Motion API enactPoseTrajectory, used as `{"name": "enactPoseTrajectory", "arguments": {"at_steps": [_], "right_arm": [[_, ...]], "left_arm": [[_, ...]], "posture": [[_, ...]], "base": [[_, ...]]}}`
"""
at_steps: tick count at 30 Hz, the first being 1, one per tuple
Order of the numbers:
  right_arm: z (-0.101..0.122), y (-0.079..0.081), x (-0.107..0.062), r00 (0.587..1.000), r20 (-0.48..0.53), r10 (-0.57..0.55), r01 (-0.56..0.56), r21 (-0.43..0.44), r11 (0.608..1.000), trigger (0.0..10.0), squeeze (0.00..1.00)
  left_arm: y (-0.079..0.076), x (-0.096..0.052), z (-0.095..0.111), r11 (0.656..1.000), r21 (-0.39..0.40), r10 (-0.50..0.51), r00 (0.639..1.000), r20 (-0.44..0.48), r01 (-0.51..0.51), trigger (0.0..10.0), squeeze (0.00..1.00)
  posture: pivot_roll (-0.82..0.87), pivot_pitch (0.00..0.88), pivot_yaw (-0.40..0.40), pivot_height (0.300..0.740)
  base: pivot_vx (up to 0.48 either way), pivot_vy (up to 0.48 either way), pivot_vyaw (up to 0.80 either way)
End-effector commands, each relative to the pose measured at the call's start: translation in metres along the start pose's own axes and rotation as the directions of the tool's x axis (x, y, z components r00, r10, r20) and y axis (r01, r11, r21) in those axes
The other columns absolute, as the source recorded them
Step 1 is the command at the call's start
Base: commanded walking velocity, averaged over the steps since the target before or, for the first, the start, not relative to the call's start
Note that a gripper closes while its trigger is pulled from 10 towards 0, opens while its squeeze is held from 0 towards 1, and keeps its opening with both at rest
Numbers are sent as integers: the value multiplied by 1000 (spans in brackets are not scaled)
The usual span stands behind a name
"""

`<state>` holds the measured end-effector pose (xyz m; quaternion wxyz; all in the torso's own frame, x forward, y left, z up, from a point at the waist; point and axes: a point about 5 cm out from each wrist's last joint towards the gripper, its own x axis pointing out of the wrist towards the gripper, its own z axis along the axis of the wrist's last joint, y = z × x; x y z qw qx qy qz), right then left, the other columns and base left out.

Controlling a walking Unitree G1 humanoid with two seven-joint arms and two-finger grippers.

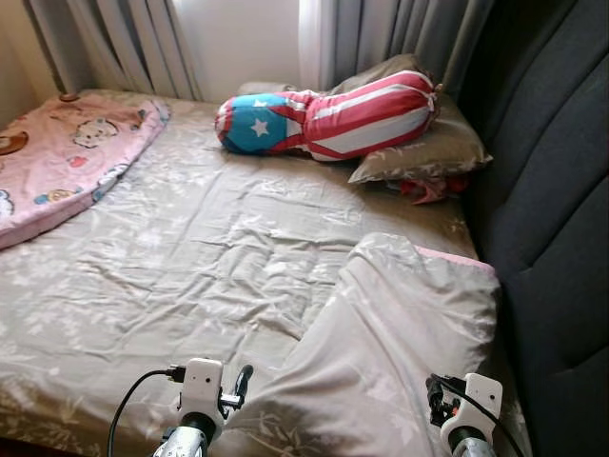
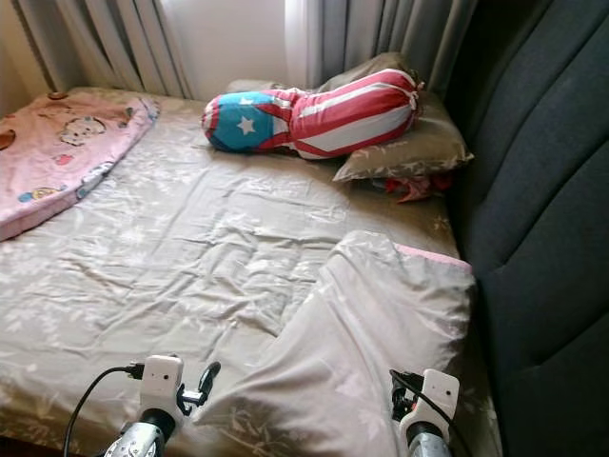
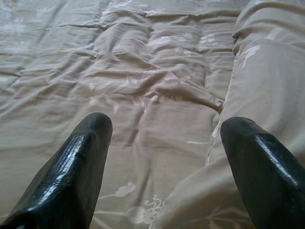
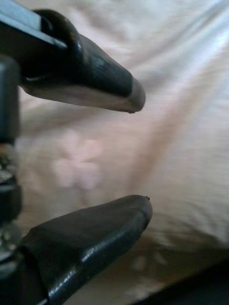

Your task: Clean up the room

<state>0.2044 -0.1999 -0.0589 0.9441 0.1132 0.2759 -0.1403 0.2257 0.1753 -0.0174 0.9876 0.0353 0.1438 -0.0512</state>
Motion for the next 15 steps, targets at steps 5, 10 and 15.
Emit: {"name": "enactPoseTrajectory", "arguments": {"at_steps": [5,10,15], "right_arm": [[-14,-17,-6,994,-84,-73,79,76,994,10000,0],[-33,-32,-15,971,-191,-147,171,112,979,10000,0],[-42,-36,-20,962,-223,-154,210,251,945,10000,1000]], "left_arm": [[1,-2,-3,1000,1,0,1000,-20,0,10000,0],[2,-2,-2,1000,7,-5,1000,-16,5,10000,0],[7,-4,-1,1000,22,-6,1000,-15,6,10000,0]], "posture": [[26,0,-60,694],[38,0,-53,694],[49,0,-38,694]], "base": [[0,0,0],[0,0,0],[0,0,0]]}}
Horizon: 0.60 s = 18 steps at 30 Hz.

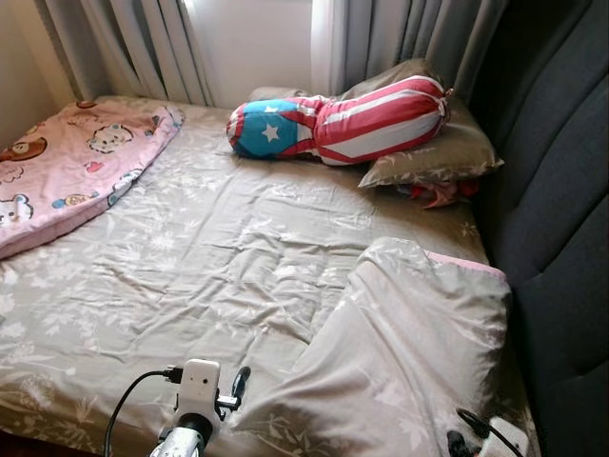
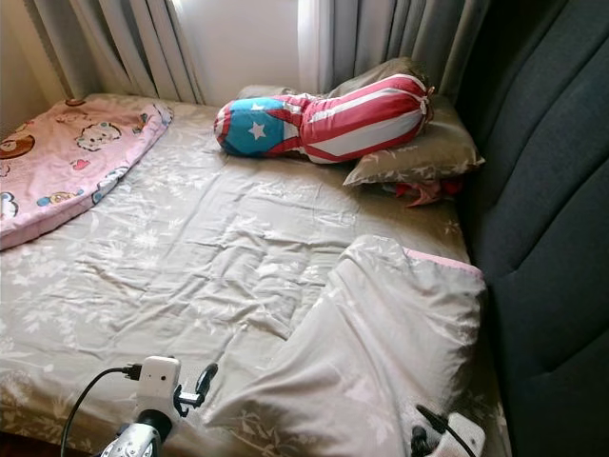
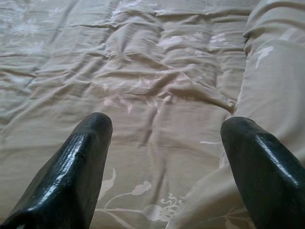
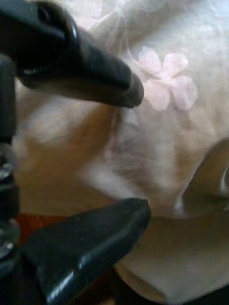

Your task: Clean up the room

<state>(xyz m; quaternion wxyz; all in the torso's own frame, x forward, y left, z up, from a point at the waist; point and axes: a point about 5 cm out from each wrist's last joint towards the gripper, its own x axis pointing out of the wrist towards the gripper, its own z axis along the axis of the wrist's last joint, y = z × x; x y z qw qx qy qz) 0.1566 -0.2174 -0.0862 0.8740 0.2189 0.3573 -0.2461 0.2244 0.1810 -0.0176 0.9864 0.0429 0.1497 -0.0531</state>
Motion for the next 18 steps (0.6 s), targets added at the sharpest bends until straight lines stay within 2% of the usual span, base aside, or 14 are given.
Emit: {"name": "enactPoseTrajectory", "arguments": {"at_steps": [1,10,14,18], "right_arm": [[-1,-1,0,1000,-10,4,-4,19,1000,10000,1000],[-4,-2,0,999,-43,1,-1,10,1000,10000,1000],[-7,-12,-2,995,-57,-85,84,-17,996,10000,1000],[-14,-15,-5,991,-88,-100,97,-38,995,10000,1000]], "left_arm": [[4,-3,0,1000,14,-4,1000,-3,4,10000,0],[12,-5,2,998,51,-29,1000,-5,29,10000,0],[15,-5,4,997,66,-40,999,-5,41,10000,0],[18,-8,4,996,77,-49,999,-9,50,10000,0]], "posture": [[52,0,-31,694],[69,0,15,694],[74,0,28,694],[82,2,44,694]], "base": [[0,0,0],[0,0,0],[0,0,0],[0,0,0]]}}
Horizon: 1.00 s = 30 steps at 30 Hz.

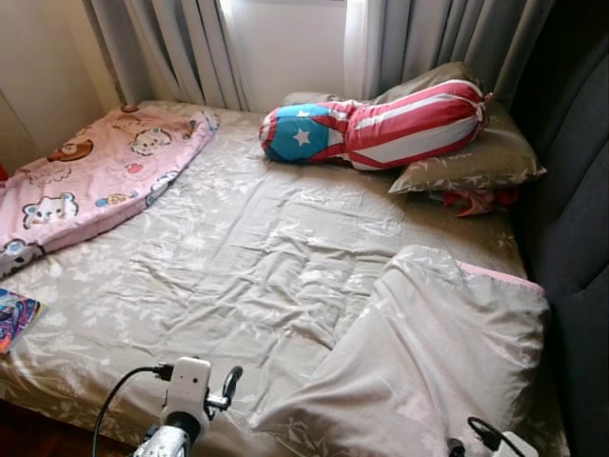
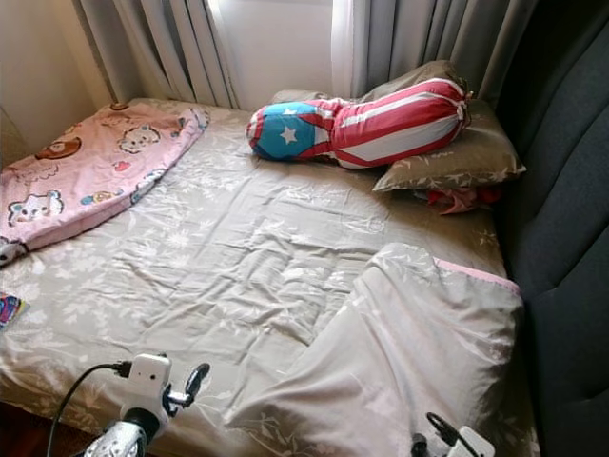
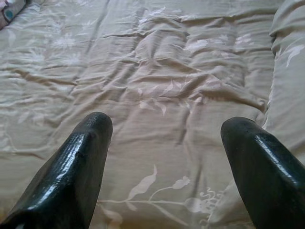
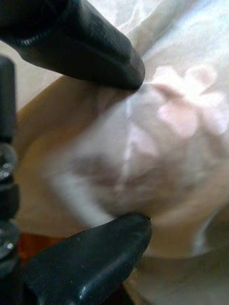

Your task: Clean up the room

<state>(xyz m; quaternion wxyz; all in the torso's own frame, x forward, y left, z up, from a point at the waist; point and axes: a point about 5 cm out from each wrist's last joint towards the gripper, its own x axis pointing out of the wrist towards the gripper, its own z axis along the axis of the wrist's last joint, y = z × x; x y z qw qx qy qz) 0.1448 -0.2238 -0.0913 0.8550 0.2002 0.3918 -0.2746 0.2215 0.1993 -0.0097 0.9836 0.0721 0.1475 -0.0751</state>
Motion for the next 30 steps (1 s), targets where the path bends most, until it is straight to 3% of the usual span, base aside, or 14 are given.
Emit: {"name": "enactPoseTrajectory", "arguments": {"at_steps": [1,2,3,4,9,17,26,30], "right_arm": [[-10,-2,-2,999,-39,-10,9,-16,1000,10000,1000],[-13,-2,-3,999,-49,-7,6,-12,1000,10000,1000],[-17,0,-4,998,-69,6,-7,-2,1000,10000,122],[-20,1,-5,996,-82,20,-20,0,1000,10000,0],[-36,7,-9,986,-158,47,-55,-50,997,10000,0],[-49,2,-13,974,-226,4,-31,-116,993,10000,0],[-52,-15,-16,962,-253,-103,62,-168,984,10000,0],[-50,-27,-17,967,-203,-154,135,-105,985,10000,0]], "left_arm": [[0,-2,0,1000,15,-17,1000,-10,17,10000,0],[2,-3,-1,1000,18,-19,1000,-11,19,10000,0],[3,-4,0,1000,22,-21,1000,-12,22,10000,0],[3,-5,0,999,24,-23,1000,-13,23,10000,0],[4,-9,0,999,34,-34,999,-13,34,10000,0],[5,-17,0,998,42,-41,999,-17,41,10000,0],[5,-31,-2,997,52,-56,998,-36,57,10000,0],[6,-32,-1,996,57,-64,997,-44,67,10000,0]], "posture": [[83,4,44,694],[86,9,48,694],[87,13,51,694],[88,15,51,694],[100,32,59,694],[120,60,64,694],[127,107,82,694],[113,119,91,694]], "base": [[0,0,0],[0,0,0],[0,0,0],[0,0,0],[0,0,0],[0,0,0],[0,0,0],[0,0,0]]}}
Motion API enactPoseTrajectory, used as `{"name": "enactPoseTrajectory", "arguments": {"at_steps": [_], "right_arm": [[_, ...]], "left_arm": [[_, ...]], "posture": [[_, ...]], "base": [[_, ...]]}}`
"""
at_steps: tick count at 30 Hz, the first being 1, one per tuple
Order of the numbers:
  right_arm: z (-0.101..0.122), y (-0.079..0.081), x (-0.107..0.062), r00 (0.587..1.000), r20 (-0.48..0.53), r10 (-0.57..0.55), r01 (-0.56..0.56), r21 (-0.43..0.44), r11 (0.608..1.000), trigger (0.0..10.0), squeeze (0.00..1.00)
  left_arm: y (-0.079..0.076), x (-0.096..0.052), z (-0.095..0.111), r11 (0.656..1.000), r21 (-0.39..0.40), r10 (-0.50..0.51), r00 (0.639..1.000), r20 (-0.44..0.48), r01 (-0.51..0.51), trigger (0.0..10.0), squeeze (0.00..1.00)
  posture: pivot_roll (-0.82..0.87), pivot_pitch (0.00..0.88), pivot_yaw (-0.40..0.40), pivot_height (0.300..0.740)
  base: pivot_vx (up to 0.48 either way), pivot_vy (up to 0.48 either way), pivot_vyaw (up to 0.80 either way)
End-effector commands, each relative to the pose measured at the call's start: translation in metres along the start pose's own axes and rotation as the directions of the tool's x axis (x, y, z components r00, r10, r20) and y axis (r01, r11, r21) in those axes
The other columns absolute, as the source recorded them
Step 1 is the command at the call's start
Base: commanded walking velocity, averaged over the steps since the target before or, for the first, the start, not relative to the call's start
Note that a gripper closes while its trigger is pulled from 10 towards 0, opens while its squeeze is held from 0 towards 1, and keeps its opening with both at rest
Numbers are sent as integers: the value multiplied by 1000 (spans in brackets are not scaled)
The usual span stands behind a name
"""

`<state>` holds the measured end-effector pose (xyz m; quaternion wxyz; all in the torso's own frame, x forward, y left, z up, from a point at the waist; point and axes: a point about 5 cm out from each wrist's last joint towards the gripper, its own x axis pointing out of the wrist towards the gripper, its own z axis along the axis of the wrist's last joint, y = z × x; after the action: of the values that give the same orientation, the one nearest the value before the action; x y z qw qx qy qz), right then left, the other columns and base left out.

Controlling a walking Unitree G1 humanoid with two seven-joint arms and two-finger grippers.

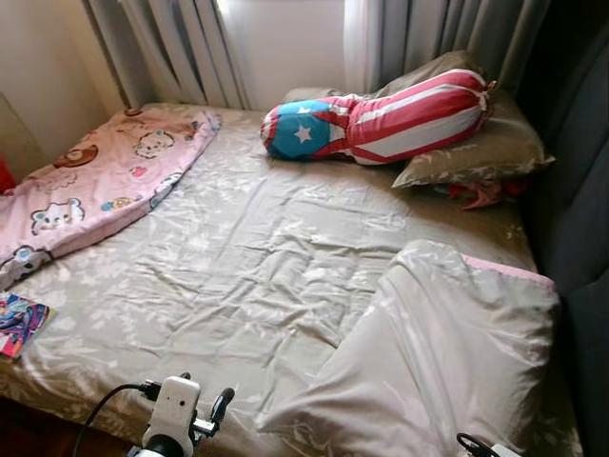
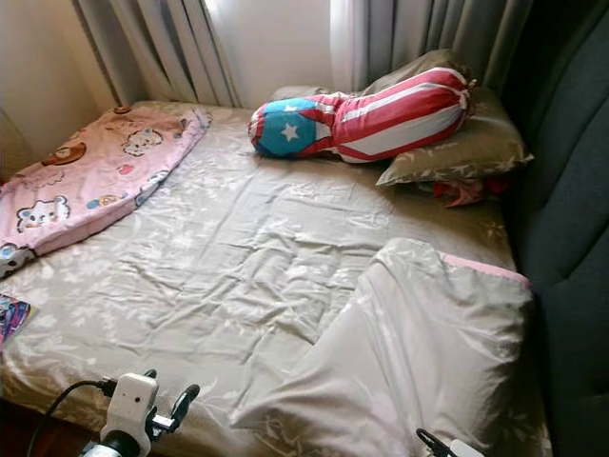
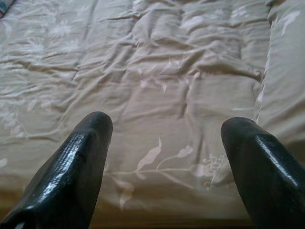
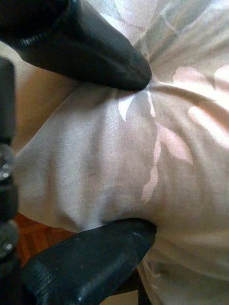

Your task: Clean up the room

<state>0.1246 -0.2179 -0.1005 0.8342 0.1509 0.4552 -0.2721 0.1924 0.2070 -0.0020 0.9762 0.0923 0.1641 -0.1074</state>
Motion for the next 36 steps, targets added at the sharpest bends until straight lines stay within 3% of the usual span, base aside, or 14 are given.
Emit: {"name": "enactPoseTrajectory", "arguments": {"at_steps": [1,8,12,13,14,22,36], "right_arm": [[-33,-15,-7,991,-118,-67,70,20,997,10000,0],[-37,-17,-9,989,-132,-70,76,46,996,10000,0],[-40,-13,-9,988,-147,-36,39,20,999,10000,0],[-40,-11,-9,989,-145,-25,28,16,999,6078,0],[-39,-10,-9,990,-138,-17,21,28,999,0,0],[-45,-1,-11,987,-155,39,-35,31,999,0,0],[-40,0,-10,990,-123,62,-62,0,998,0,0]], "left_arm": [[3,-1,1,1000,10,-5,1000,-9,5,10000,0],[3,-4,4,1000,14,-14,1000,-12,14,10000,0],[3,-6,4,1000,18,-16,1000,-16,17,10000,0],[3,-6,5,1000,18,-16,1000,-16,16,10000,0],[4,-6,5,1000,20,-14,1000,-14,14,10000,0],[3,-8,7,1000,22,-14,1000,-19,14,10000,0],[0,-6,8,1000,17,-19,1000,-25,20,10000,0]], "posture": [[113,119,91,694],[119,129,102,694],[128,131,101,694],[128,131,101,694],[128,131,101,694],[134,141,100,694],[133,138,96,694]], "base": [[0,0,0],[0,0,0],[0,0,0],[0,0,0],[0,0,0],[0,0,0],[0,0,0]]}}
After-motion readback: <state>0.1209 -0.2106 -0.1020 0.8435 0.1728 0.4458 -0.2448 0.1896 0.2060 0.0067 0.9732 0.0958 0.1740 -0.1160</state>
